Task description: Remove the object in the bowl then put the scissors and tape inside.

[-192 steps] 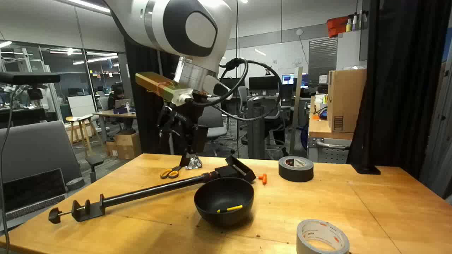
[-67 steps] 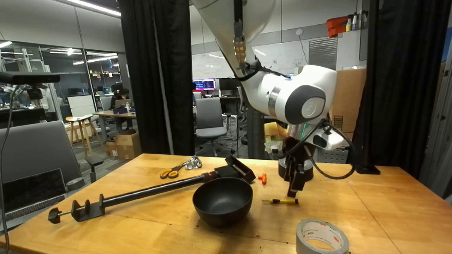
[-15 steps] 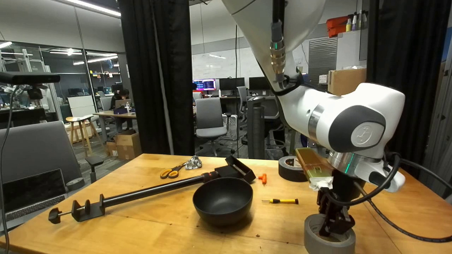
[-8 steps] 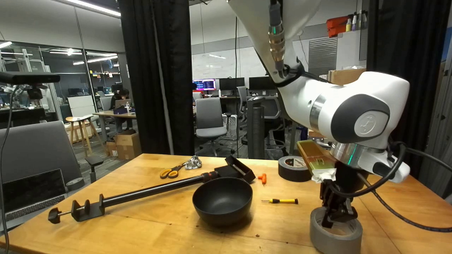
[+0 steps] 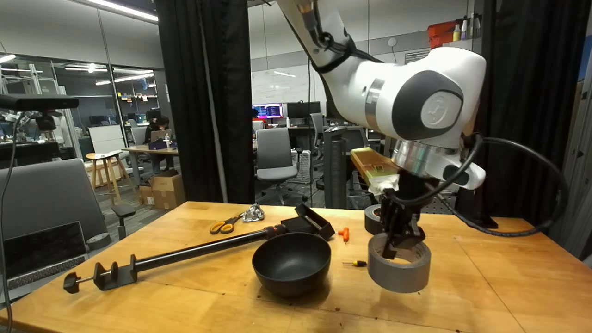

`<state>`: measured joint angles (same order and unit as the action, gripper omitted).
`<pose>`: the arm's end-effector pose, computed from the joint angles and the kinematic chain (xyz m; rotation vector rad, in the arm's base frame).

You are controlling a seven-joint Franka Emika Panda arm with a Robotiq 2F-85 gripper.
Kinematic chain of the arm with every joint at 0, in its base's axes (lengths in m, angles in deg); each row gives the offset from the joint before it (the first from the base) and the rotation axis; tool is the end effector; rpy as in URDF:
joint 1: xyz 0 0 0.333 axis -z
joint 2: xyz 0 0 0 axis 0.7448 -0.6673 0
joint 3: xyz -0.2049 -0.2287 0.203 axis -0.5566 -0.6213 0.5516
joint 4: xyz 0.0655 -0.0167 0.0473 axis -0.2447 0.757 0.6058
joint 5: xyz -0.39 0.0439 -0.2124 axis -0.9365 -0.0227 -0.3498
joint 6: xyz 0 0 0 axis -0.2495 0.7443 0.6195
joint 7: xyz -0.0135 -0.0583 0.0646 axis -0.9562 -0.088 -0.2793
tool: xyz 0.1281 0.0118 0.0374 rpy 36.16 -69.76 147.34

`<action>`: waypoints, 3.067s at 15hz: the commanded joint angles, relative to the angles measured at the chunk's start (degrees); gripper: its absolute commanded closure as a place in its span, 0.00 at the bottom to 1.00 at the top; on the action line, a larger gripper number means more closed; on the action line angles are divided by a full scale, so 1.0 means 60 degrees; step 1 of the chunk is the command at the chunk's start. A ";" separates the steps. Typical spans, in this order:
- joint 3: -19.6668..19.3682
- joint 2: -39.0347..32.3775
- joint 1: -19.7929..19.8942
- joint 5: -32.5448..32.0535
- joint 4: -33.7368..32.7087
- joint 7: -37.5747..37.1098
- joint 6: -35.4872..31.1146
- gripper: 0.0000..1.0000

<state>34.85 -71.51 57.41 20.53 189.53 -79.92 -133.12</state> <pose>0.5843 -0.2039 0.2792 -2.5326 1.4919 0.1807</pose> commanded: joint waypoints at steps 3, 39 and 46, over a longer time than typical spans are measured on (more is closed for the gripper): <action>0.0626 0.1462 -0.0746 -0.0412 0.0927 -0.0107 0.0362 0.95; 0.1985 0.1770 -0.1890 -0.0542 0.1059 -0.0293 0.0837 0.27; 0.2294 0.2556 -0.2207 -0.1279 0.0813 -0.1016 0.0974 0.12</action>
<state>47.49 -58.90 44.95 15.63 194.84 -82.78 -128.66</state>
